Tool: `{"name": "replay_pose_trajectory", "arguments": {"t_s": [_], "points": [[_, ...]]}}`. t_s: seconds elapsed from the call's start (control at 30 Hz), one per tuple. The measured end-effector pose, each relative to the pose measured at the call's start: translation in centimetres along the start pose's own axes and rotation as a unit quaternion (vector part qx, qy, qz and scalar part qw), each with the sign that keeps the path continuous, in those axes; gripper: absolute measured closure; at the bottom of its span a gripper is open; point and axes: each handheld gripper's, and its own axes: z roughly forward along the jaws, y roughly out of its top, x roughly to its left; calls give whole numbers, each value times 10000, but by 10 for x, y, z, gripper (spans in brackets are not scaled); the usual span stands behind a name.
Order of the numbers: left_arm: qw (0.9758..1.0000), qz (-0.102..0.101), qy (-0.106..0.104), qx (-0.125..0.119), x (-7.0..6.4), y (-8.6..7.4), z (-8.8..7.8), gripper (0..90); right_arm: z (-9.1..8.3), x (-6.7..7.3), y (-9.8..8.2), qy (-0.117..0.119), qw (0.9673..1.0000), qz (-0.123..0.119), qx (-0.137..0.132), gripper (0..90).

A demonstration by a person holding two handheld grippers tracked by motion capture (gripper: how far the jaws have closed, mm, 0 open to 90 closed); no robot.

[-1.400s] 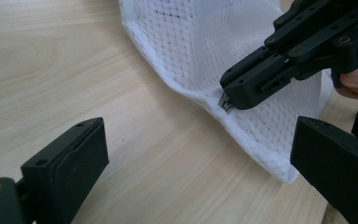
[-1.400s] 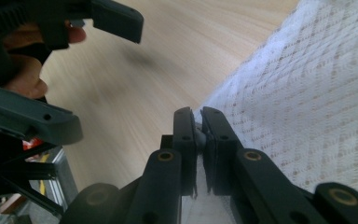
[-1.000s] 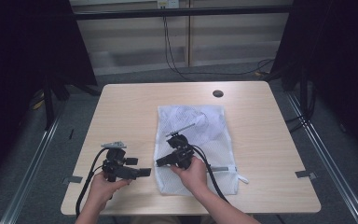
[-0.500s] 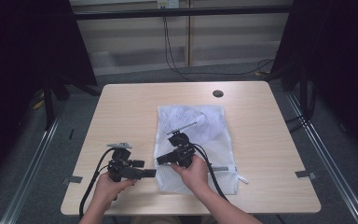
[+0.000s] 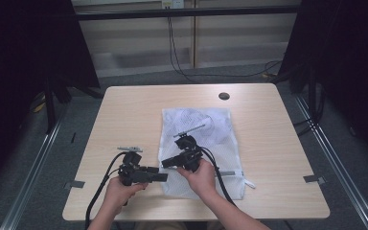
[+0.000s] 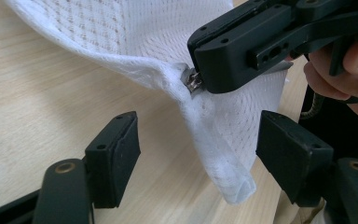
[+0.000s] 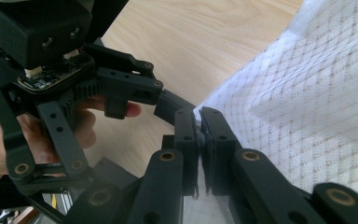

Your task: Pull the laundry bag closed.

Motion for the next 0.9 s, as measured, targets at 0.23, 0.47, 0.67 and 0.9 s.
{"name": "replay_pose_trajectory", "arguments": {"t_s": [0.23, 0.47, 0.67, 0.9], "points": [[9998, -115, -124, -126, -1, 3, 5, 362, -3, 1, 0, -11, 10000, -18, -14, 852], [9999, -107, -76, -88, 0, 4, 8, 441, -2, 2, 0, -5, 10000, -11, 8, 852], [9998, -132, -124, -82, 0, 5, 11, 467, -3, 2, 1, -18, 10000, -24, -30, 852], [9997, -150, -147, -99, -2, 6, 15, 488, -4, 3, 2, -17, 10000, -39, -43, 852]]}}
